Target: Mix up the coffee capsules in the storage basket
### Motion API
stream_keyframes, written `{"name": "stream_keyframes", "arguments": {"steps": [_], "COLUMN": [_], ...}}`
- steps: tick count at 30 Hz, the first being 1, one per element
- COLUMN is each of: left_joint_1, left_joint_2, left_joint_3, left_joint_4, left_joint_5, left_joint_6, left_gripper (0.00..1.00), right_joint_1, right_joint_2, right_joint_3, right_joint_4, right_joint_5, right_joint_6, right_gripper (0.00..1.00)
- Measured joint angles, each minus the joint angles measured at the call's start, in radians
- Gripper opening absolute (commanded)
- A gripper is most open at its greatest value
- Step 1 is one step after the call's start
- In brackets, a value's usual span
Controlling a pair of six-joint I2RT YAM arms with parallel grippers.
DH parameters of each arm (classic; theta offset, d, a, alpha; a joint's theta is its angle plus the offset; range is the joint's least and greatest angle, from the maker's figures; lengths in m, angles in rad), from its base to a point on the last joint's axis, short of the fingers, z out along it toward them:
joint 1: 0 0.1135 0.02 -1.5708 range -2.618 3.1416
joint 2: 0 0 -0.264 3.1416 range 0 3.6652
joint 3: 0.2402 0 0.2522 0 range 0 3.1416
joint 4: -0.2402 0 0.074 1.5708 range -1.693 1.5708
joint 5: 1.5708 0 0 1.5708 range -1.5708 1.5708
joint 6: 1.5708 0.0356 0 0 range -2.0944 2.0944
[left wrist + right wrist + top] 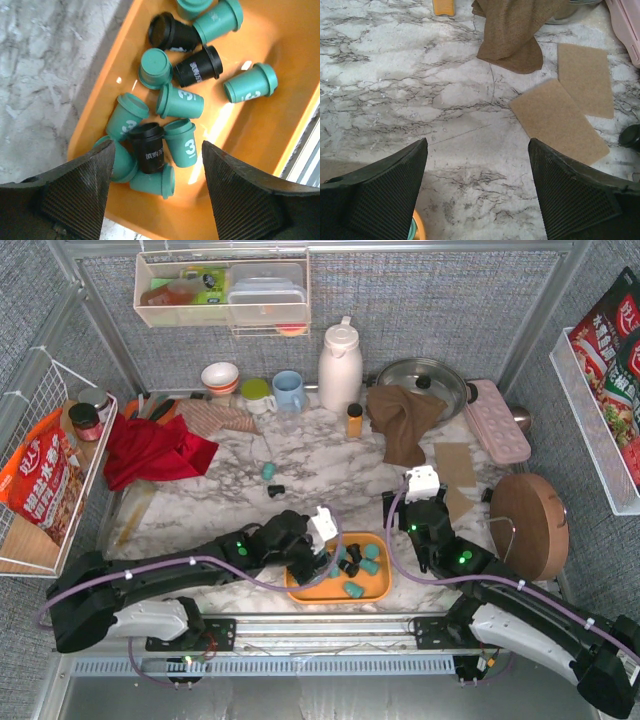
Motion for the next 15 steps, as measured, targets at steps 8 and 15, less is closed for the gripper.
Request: {"name": "stream_keyframes", "arguments": {"steps": [8, 15], "left_joint_1": [0.000, 0.062], "left_joint_2": [-0.173, -0.285], "left_joint_3": [-0.038, -0.024], "left_joint_4": [0.073, 0.098], "left_joint_5": [-0.071, -0.393], "left_joint_6": [-0.007, -0.106], "left_gripper": [0.99, 0.99], "right_joint_1": [-0.004, -0.006], "right_joint_2": [-0.005, -0.007], "right_joint_3": [0.000, -0.002], "right_joint_4": [0.000, 0.001], "right_joint_5": [0.000, 0.006], "right_joint_6": [0.001, 0.008], "right_gripper": [0.89, 0.99]}}
